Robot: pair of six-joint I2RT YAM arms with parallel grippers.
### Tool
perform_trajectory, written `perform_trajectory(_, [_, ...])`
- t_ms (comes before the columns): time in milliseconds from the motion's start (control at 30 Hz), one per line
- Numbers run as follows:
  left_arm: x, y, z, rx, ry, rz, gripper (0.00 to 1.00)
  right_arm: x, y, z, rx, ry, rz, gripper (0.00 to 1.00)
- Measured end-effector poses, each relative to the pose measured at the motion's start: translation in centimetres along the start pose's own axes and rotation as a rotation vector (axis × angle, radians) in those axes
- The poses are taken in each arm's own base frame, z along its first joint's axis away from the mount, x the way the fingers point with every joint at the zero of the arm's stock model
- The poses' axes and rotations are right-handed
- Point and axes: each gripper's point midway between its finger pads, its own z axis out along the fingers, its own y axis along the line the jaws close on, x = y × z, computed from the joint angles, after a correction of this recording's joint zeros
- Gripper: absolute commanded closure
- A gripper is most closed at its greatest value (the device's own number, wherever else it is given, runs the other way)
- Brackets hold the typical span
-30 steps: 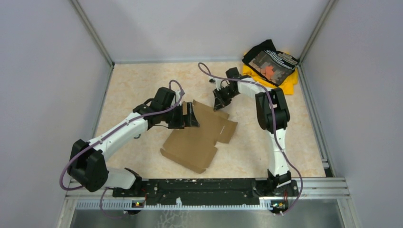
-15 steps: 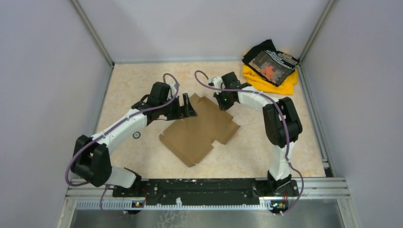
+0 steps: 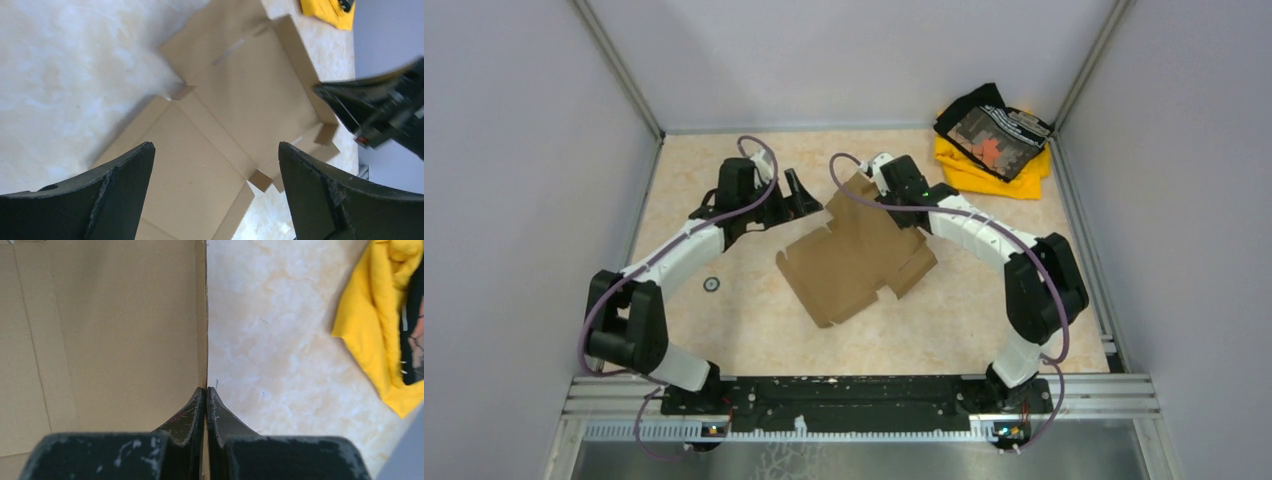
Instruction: Fold the paper box
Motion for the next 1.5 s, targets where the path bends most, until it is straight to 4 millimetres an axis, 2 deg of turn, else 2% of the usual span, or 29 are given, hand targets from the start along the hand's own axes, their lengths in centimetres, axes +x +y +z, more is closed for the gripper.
perform_trajectory(133, [-0.9, 2.9, 1.4, -0.022, -0.006, -0.044, 0.01, -0.8, -0.4, -1.4, 0.083, -0.019, -0.033, 1.00])
perform_trajectory(233, [-1.2, 4.8, 3.0, -0.019, 0.016, -0.088, 0.01, -0.5, -0.6, -1.9, 0.136, -0.011, -0.057, 1.00])
perform_trajectory(433, [-1.6, 6.6, 6.1, 0.044, 0.061, -0.164, 0.01, -0.4, -1.5, -2.8, 0.259, 0.012, -0.129, 1.00])
perform_trajectory(567, [-2.6, 6.4, 7.3, 0.101, 0.068, -0.200, 0.01, -0.4, -1.6, -3.3, 0.321, 0.019, -0.182, 1.00])
perform_trajectory(767, [-6.4, 4.7, 9.3, 0.182, 0.047, -0.205, 0.01, -0.7, -1.2, -4.0, 0.386, 0.024, -0.260, 1.00])
perform_trajectory(833, [-7.1, 4.4, 9.9, 0.205, 0.046, -0.205, 0.01, -0.9, -0.9, -4.1, 0.398, 0.021, -0.281, 1.00])
perform_trajectory(900, [-7.2, 4.3, 10.5, 0.225, 0.058, -0.211, 0.04, -1.1, -0.5, -4.2, 0.407, 0.010, -0.298, 1.00])
perform_trajectory(1033, [-6.8, 4.9, 12.2, 0.252, 0.090, -0.222, 0.25, -1.2, 0.1, -4.0, 0.412, 0.002, -0.331, 1.00])
perform_trajectory(1167, [-6.0, 5.8, 13.7, 0.269, 0.118, -0.228, 0.38, -1.3, 0.5, -3.9, 0.420, -0.004, -0.363, 1.00])
perform_trajectory(1333, [-5.2, 6.6, 14.9, 0.273, 0.139, -0.212, 0.42, -1.5, 0.6, -3.8, 0.435, -0.015, -0.390, 1.00])
perform_trajectory(1500, [-6.3, 5.7, 15.7, 0.298, 0.119, -0.140, 0.42, -1.7, 0.8, -3.9, 0.445, -0.025, -0.410, 1.00])
